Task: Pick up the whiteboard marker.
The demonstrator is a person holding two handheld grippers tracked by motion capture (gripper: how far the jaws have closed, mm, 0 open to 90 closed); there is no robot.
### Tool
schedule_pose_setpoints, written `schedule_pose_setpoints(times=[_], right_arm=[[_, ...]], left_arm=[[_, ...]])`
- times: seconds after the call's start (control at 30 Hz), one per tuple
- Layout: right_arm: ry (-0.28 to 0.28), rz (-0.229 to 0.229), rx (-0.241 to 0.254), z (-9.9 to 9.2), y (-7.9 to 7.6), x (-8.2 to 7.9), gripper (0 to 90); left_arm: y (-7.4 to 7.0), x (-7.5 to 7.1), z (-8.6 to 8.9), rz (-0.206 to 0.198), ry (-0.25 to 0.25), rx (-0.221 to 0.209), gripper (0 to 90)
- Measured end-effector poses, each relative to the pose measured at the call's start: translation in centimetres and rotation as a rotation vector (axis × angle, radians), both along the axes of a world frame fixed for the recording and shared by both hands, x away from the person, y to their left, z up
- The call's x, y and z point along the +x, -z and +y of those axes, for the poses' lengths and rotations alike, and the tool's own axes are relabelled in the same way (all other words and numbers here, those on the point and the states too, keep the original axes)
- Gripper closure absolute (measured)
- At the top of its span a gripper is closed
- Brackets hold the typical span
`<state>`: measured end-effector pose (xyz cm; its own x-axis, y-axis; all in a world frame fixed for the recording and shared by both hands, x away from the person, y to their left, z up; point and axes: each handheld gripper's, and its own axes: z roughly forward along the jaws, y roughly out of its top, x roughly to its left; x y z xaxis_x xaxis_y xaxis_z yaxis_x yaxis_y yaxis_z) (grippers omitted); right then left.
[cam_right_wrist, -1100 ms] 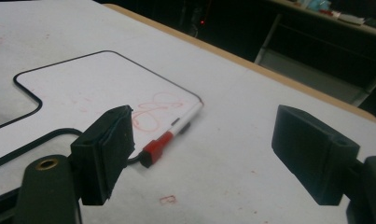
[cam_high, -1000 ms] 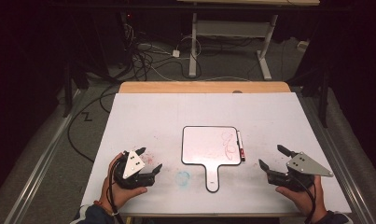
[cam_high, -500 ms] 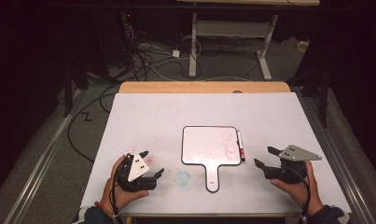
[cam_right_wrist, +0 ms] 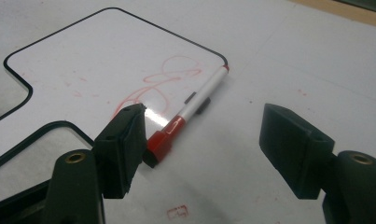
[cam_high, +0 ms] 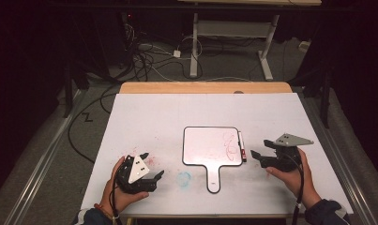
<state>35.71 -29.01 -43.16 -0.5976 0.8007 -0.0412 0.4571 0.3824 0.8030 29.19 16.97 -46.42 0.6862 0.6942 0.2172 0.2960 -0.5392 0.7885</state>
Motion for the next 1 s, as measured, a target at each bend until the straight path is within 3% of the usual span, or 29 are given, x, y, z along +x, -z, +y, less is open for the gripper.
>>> schedule_pose_setpoints(times=[0.07, 0.23, 0.33, 0.37, 0.4, 0.57, 0.73, 1.0], right_arm=[[0.001, 0.030, -0.022, 0.2, 0.0, 0.6, 34.8], [0.006, 0.117, -0.001, 0.7, -0.1, 2.7, 40.1], [0.009, 0.176, 0.009, 1.3, 0.3, 4.5, 43.4], [0.011, 0.225, 0.011, 1.8, 0.6, 5.8, 43.7], [0.011, 0.225, 0.011, 1.8, 0.6, 5.8, 43.7], [0.022, 0.318, 0.017, 3.1, 1.6, 8.6, 46.8], [0.043, 0.347, -0.001, 3.6, 2.6, 9.8, 56.8], [0.016, 0.352, 0.050, 3.5, 2.6, 9.7, 74.8]], left_arm=[[0.1, 0.0, 0.0, 0.004, 0.000, 0.001, 20.2], [0.2, 0.1, -0.2, 0.010, 0.002, 0.015, 20.1], [0.2, 0.1, -0.2, 0.013, 0.001, 0.016, 20.2], [0.3, 0.1, -0.2, 0.016, 0.000, 0.015, 20.1], [0.3, 0.1, -0.2, 0.017, 0.000, 0.014, 20.1], [0.3, 0.1, -0.1, 0.020, 0.001, 0.011, 20.2], [0.3, 0.0, -0.1, 0.023, 0.003, 0.011, 20.2], [0.3, 0.0, -0.3, 0.030, 0.010, 0.013, 20.2]])
